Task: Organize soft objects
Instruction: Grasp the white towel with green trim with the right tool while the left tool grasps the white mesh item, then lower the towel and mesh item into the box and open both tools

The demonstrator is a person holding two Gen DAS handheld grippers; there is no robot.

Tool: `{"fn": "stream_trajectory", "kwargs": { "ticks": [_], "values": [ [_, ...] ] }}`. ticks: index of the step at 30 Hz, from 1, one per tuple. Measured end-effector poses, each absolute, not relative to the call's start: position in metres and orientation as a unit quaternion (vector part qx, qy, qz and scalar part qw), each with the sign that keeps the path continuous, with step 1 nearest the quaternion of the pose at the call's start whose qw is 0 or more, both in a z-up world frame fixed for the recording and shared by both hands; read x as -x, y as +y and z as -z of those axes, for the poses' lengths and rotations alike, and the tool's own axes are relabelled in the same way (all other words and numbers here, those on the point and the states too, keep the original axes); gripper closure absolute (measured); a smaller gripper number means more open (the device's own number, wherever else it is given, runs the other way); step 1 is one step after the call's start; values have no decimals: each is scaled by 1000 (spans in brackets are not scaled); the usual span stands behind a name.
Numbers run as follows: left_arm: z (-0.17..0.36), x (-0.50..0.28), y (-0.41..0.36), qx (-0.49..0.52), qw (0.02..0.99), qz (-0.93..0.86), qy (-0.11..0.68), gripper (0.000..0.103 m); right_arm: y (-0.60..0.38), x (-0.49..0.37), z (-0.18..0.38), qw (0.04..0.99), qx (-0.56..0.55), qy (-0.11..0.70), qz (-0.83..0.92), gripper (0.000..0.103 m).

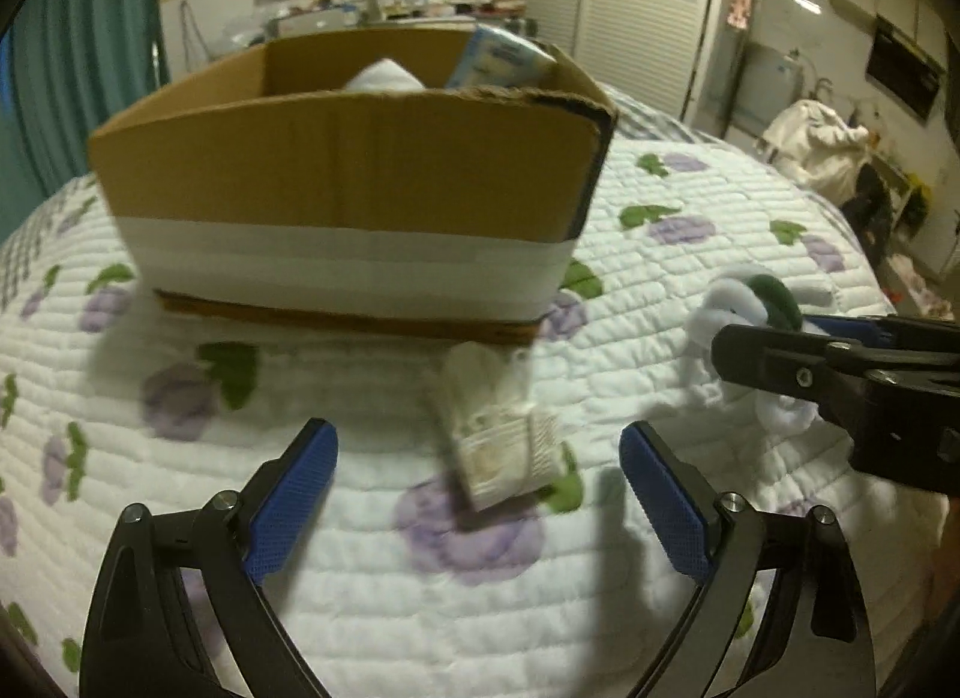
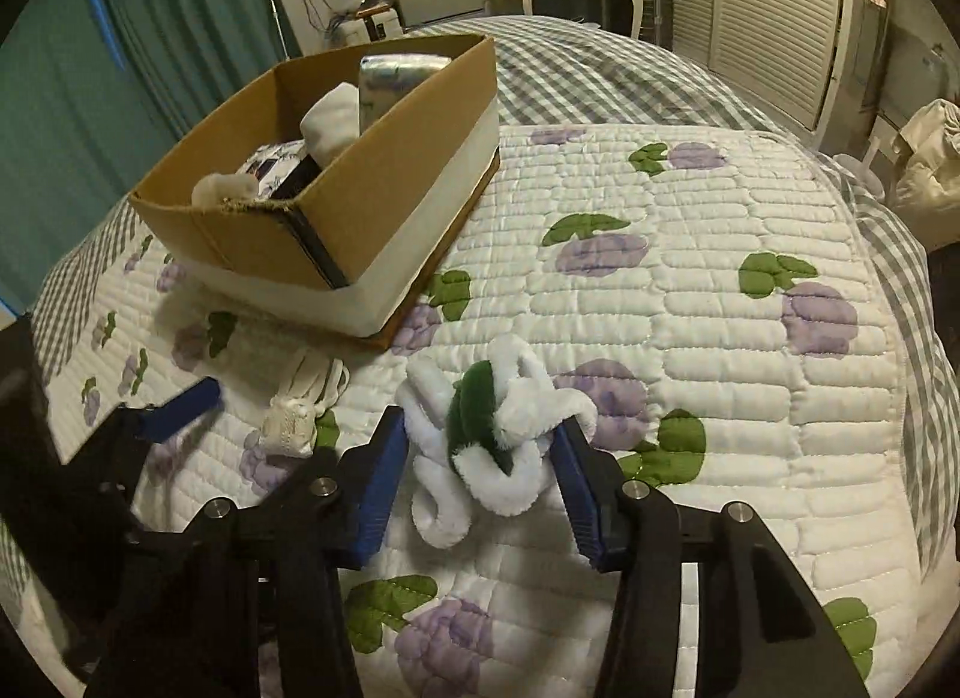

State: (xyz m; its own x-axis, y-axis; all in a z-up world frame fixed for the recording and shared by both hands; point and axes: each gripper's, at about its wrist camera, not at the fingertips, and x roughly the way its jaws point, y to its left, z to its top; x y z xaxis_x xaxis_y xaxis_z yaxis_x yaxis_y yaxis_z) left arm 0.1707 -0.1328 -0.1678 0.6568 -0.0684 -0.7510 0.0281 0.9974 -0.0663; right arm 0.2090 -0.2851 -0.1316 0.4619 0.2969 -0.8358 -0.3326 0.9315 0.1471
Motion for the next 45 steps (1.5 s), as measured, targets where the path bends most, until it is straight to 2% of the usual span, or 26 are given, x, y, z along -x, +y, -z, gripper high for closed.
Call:
{"fn": "stream_trajectory", "kwargs": {
  "ticks": [1, 6, 12, 19, 30, 39, 45],
  "values": [
    [169, -173, -134, 24, 908, 30, 417, 37, -285, -211, 131, 855, 19, 484, -184, 55],
    [170, -171, -127, 49, 901, 66, 426, 70, -283, -211, 129, 859, 29, 478, -181, 54],
    [158, -156, -114, 67, 901, 86, 420, 73, -284, -205, 118, 871, 37, 460, -168, 54],
    [114, -123, -93, 62, 916, 102, 384, 73, -277, -184, 85, 893, 43, 421, -153, 54],
    [42, -104, -40, 33, 941, 96, 323, 73, -231, -144, 6, 924, 29, 340, -174, 54],
    [1, -133, -1, 6, 957, 67, 282, 73, -174, -165, -46, 933, 50, 294, -200, 54],
    [-4, -172, 9, -7, 961, 57, 269, 73, -147, -203, -65, 938, 53, 271, -208, 54]
  ]
}}
